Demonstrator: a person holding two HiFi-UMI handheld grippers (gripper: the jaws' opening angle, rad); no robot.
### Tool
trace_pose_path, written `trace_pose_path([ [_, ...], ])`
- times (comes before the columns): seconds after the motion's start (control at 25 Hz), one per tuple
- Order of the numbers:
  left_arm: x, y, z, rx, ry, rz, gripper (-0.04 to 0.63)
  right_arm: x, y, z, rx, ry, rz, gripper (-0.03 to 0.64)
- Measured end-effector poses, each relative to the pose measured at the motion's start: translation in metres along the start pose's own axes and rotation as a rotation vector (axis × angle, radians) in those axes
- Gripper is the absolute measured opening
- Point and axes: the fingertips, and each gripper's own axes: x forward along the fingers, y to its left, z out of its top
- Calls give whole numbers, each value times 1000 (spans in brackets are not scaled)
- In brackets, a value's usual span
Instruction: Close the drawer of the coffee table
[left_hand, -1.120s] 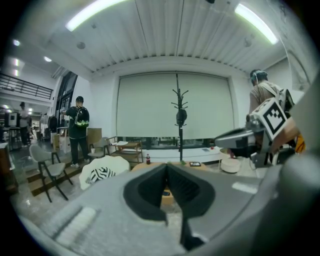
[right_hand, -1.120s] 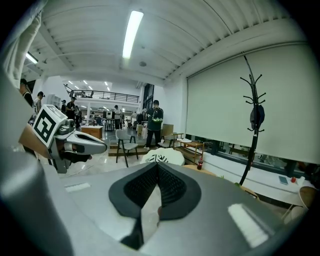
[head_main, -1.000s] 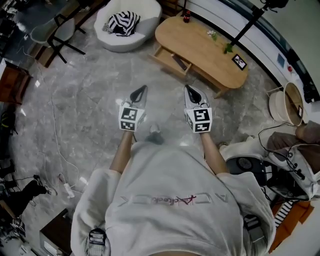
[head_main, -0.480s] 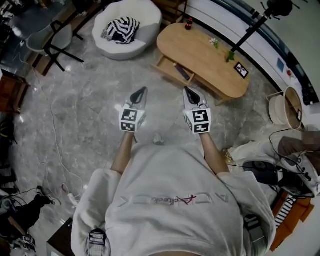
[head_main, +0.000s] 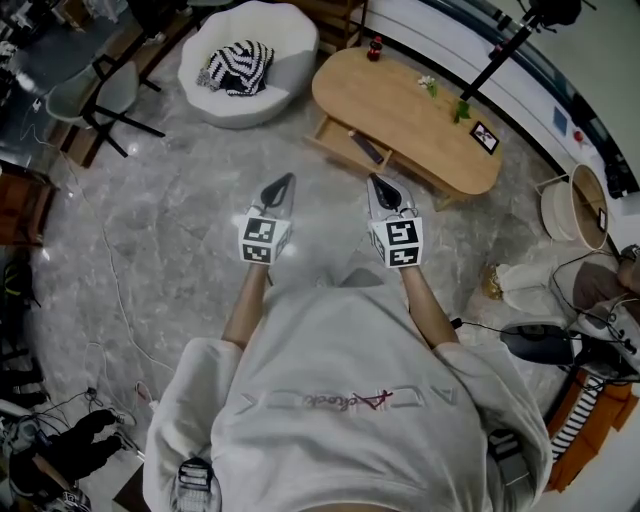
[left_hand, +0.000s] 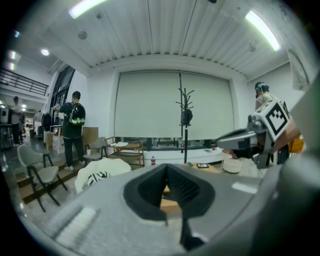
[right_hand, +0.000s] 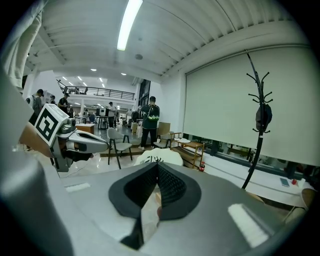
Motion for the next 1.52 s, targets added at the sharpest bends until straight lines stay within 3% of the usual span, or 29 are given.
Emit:
trace_pose_path([
  [0.88, 22, 18, -18, 17, 49, 28, 3, 30, -19, -19, 33, -2, 6, 5],
  [1.52, 153, 69, 10, 14, 76, 12, 3, 139, -116, -10, 56, 31, 5, 5],
])
